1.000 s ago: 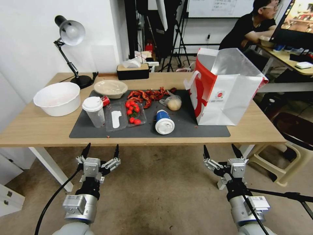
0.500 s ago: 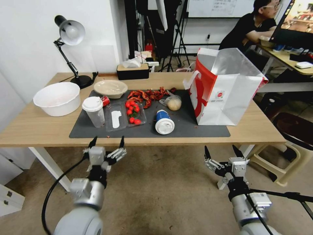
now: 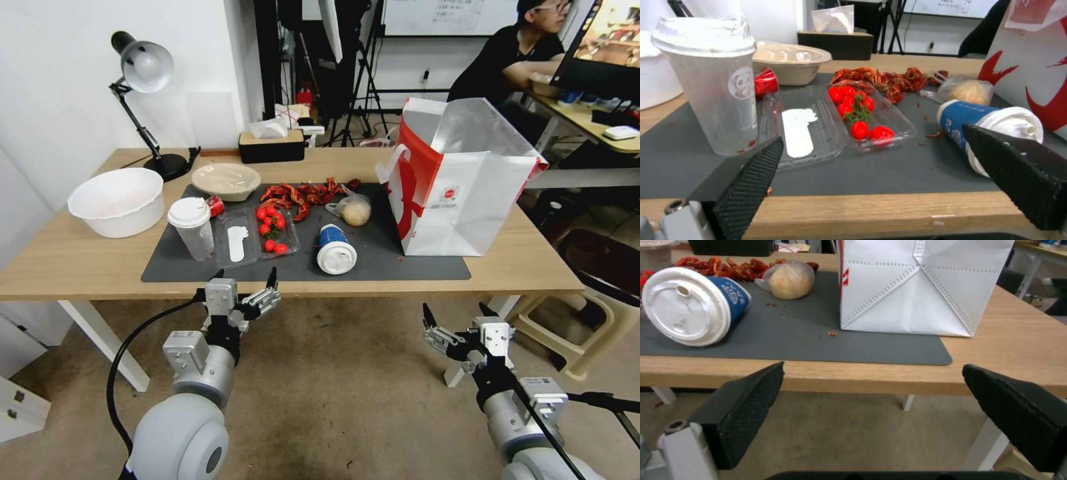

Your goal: Pick up the trash from the table and place it into the takeout bag.

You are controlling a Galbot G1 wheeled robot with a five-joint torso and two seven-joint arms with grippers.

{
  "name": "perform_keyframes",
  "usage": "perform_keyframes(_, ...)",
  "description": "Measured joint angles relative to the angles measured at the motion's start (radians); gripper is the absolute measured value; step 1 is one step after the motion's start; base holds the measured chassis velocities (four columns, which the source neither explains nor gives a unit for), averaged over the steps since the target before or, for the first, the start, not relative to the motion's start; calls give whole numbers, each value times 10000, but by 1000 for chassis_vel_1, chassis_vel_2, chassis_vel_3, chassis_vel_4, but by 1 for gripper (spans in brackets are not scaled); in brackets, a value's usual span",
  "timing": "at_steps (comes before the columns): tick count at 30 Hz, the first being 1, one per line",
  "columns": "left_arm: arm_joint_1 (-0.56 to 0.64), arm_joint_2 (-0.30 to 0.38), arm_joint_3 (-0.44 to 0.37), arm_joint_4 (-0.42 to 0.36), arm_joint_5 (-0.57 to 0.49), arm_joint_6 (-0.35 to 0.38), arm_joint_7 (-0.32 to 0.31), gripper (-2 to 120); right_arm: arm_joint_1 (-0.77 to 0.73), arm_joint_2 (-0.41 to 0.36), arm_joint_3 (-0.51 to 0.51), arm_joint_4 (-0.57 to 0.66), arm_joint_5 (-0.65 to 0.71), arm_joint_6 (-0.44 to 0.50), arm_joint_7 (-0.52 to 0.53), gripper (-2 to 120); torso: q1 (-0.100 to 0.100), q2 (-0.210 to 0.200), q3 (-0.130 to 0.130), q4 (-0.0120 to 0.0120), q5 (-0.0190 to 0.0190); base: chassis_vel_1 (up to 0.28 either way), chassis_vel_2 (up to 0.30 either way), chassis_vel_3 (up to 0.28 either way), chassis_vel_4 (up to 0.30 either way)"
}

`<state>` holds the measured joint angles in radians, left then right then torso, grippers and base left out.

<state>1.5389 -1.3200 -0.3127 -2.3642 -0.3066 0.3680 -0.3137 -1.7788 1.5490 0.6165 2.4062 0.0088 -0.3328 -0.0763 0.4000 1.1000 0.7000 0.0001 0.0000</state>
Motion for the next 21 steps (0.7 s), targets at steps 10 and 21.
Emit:
perform_keyframes(10,133,-25,-29,-2,135,-68,55,100,72,-62,6,0,25,112,-62,100,0,0,-1,-1,0,0,0,0,0)
perform_keyframes(21,109,5,-171,254,266,-181,257,100,1219,-804,-103,-396,1127,435,-265,100,0,0,-1,-1,-1,0,0,0,0)
